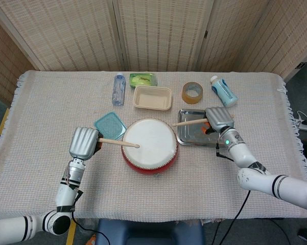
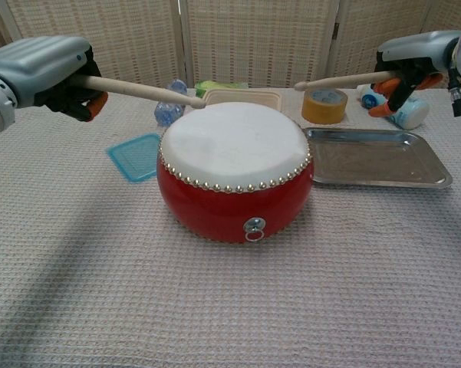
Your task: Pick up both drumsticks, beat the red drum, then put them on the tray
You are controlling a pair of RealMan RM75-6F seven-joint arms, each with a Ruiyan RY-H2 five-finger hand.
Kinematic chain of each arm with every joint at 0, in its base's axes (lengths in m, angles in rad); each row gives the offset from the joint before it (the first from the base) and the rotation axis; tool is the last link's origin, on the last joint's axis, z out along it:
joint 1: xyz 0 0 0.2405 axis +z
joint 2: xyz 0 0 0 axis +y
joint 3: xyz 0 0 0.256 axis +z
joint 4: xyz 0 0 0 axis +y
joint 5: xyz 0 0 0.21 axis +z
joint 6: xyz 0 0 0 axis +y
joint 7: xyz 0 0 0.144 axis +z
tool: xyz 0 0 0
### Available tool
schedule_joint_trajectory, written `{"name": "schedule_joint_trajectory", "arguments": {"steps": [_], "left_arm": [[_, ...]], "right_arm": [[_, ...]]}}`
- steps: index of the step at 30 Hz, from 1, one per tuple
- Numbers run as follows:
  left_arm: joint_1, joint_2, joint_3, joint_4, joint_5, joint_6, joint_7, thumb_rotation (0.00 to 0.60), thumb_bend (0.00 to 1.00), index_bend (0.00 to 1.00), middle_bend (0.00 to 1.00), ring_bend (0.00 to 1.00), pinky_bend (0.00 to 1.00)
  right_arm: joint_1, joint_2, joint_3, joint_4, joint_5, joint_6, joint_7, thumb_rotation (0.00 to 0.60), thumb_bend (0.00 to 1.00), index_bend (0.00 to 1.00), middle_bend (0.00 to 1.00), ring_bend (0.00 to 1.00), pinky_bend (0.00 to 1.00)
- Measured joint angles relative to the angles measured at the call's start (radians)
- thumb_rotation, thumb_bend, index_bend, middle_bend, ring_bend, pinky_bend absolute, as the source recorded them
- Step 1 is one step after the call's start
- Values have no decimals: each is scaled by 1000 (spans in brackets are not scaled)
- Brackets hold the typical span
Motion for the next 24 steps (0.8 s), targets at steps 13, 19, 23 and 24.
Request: {"name": "schedule_joint_trajectory", "arguments": {"steps": [13,19,23,24], "left_arm": [[33,32,8,-3,-4,-21,-39,600,683,1000,1000,1000,1000],[38,35,9,-2,-4,-24,-34,600,683,1000,1000,1000,1000],[40,39,8,1,-5,-27,-34,600,684,1000,1000,1000,1000],[41,40,8,2,-6,-28,-35,600,683,1000,1000,1000,1000]], "right_arm": [[-103,-156,-37,336,-101,-137,101,600,297,972,919,760,996],[-112,-249,-15,448,-125,-170,121,600,235,719,684,504,794],[-115,-284,14,495,-152,-179,150,600,193,557,546,371,657],[-116,-291,20,505,-159,-182,158,600,189,528,527,354,639]]}}
